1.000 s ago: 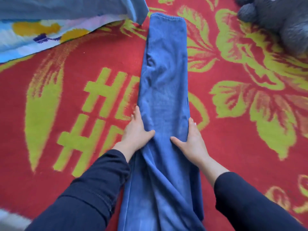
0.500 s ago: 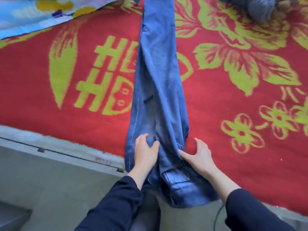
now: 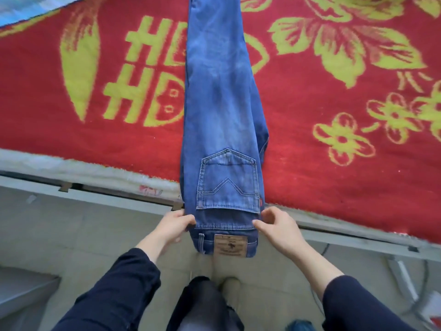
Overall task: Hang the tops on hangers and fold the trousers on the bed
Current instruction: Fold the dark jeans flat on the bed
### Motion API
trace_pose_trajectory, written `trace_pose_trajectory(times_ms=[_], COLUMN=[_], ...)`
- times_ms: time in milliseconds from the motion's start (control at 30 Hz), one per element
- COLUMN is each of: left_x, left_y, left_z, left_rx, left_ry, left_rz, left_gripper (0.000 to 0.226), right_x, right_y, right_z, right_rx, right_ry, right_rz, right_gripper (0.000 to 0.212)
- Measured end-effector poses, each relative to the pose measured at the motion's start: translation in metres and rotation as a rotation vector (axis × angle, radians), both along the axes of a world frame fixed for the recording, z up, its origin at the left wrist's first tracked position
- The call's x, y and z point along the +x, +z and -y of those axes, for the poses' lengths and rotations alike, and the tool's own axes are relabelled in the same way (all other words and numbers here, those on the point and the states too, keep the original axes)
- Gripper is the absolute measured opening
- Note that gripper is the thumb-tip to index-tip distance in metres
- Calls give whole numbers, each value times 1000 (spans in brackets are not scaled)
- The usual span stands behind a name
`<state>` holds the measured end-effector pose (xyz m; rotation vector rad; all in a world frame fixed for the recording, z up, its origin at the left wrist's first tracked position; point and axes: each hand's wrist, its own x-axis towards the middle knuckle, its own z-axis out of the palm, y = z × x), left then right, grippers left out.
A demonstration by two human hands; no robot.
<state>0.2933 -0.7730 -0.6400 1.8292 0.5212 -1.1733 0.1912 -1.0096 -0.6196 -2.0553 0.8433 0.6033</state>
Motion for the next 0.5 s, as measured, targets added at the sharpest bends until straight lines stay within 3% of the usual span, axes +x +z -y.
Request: trace_pose_trajectory(times_ms=[133, 200, 267, 500], left_x=[-22, -22, -19, -18], left_y=[-31, -37, -41, -56], left_z=[0, 6, 6, 3], left_rx=[-45, -41, -45, -116], left_ry=[71, 139, 210, 204], left_rz=[144, 105, 26, 80], left_gripper=[5, 7, 13, 25], right_x=[0, 4, 4, -19], right_y=[-28, -34, -37, -50], right_z=[-15, -18, -16, -11], right_rx=[53, 70, 216, 417], right_ry=[-145, -230, -346, -344], right_rz=[-11, 21, 62, -4], right_gripper=[69, 46, 24, 44])
